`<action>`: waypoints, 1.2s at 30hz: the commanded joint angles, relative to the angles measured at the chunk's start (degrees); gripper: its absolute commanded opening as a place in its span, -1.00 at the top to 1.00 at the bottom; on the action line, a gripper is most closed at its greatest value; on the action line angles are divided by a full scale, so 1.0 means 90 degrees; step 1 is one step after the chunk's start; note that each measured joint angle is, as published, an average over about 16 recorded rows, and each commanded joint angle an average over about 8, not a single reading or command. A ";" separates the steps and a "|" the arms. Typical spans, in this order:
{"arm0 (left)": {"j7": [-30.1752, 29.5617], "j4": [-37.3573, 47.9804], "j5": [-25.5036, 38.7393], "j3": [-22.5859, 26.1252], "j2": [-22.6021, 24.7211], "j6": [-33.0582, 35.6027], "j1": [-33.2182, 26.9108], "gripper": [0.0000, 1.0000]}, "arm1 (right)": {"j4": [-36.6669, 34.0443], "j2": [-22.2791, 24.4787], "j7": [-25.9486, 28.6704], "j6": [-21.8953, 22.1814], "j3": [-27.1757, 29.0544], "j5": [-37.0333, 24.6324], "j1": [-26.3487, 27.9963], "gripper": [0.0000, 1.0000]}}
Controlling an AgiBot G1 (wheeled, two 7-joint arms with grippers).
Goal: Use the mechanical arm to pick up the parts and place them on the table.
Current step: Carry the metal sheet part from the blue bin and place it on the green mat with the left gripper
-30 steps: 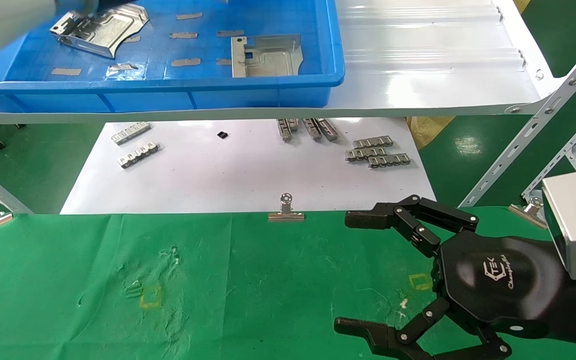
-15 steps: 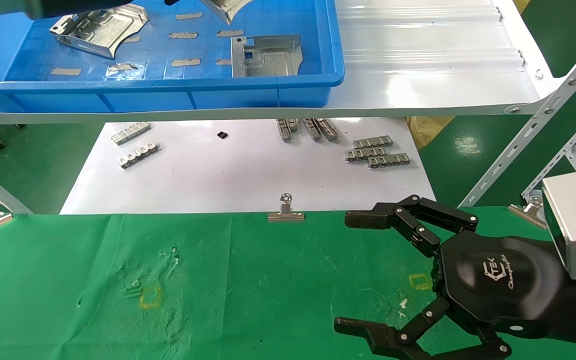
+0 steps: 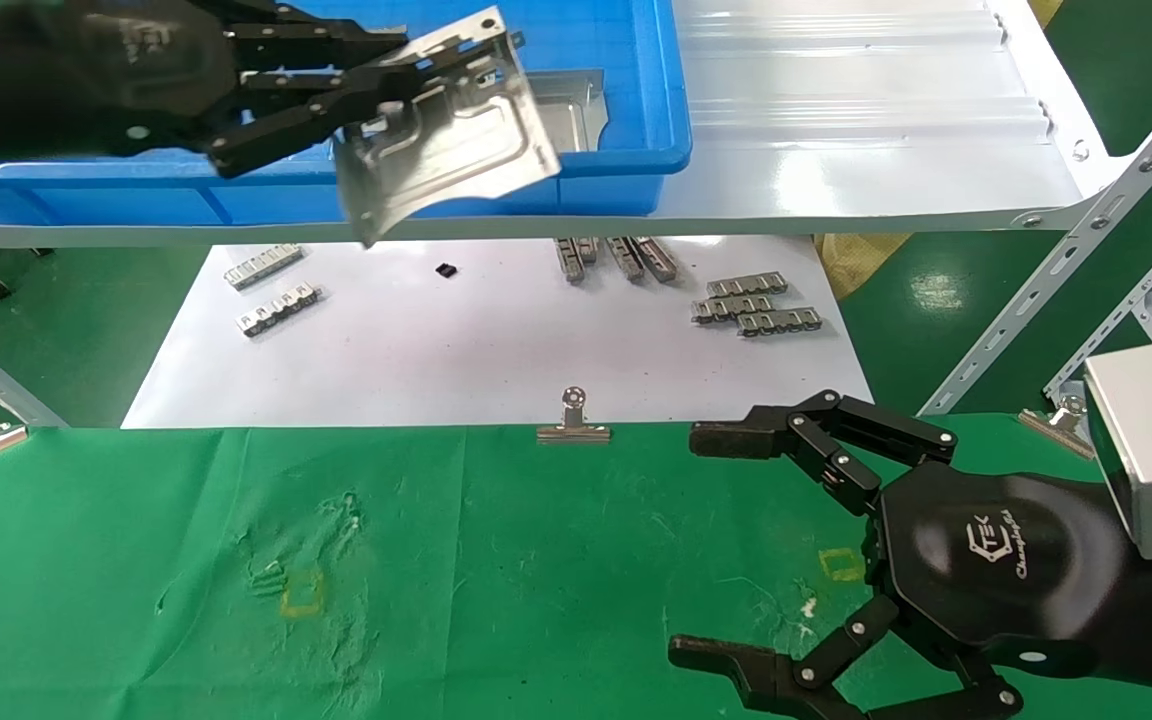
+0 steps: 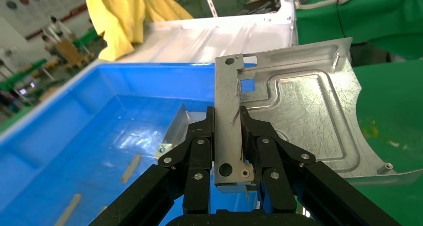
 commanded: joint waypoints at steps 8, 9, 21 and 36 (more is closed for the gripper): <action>0.0580 -0.1578 -0.0519 0.0645 -0.0953 0.0250 0.0752 1.00 | 0.0000 0.0000 0.0000 0.0000 -0.0001 0.0000 0.0000 -1.00; 0.0621 -0.1823 -0.0646 0.0778 -0.1100 0.0250 0.0880 1.00 | 0.0000 0.0000 0.0000 0.0000 -0.0001 0.0001 0.0000 -1.00; 0.1701 -0.3128 -0.1456 0.2573 -0.2356 0.0130 0.2148 1.00 | 0.0000 0.0001 -0.0001 0.0001 -0.0002 0.0001 0.0000 -1.00; 0.3250 -0.1436 -0.1362 0.3226 -0.1810 -0.0033 0.2647 1.00 | 0.0000 0.0001 -0.0001 0.0001 -0.0003 0.0002 0.0001 -1.00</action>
